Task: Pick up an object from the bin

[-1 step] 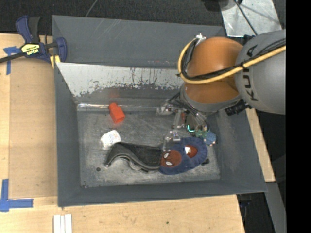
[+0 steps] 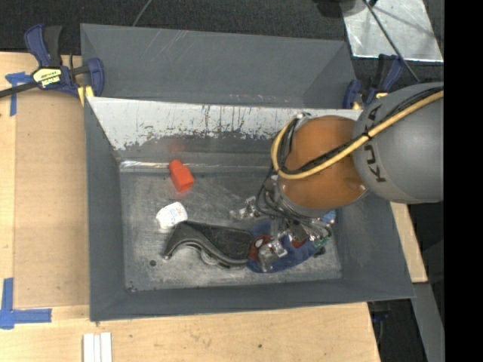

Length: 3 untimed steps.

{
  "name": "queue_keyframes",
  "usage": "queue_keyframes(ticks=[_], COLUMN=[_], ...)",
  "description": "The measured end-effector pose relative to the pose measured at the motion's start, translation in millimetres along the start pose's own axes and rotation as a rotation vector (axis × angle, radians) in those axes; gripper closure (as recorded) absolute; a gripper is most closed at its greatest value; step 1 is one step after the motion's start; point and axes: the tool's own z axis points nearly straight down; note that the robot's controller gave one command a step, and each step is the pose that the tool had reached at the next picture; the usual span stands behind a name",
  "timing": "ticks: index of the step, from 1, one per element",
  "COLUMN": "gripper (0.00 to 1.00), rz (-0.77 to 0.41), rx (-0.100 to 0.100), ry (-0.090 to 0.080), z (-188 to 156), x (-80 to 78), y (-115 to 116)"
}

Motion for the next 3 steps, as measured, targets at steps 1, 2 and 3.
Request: queue_keyframes(ticks=[1,2,3], gripper=[1.00,1.00,1.00], rz=[0.000,-0.447,-0.421], rx=[-0.002,0.002,0.002], ry=[0.024,-0.001,-0.001], z=[1,-109,-158], x=[5.4,-18.9,-27.2], y=[-1,33,43])
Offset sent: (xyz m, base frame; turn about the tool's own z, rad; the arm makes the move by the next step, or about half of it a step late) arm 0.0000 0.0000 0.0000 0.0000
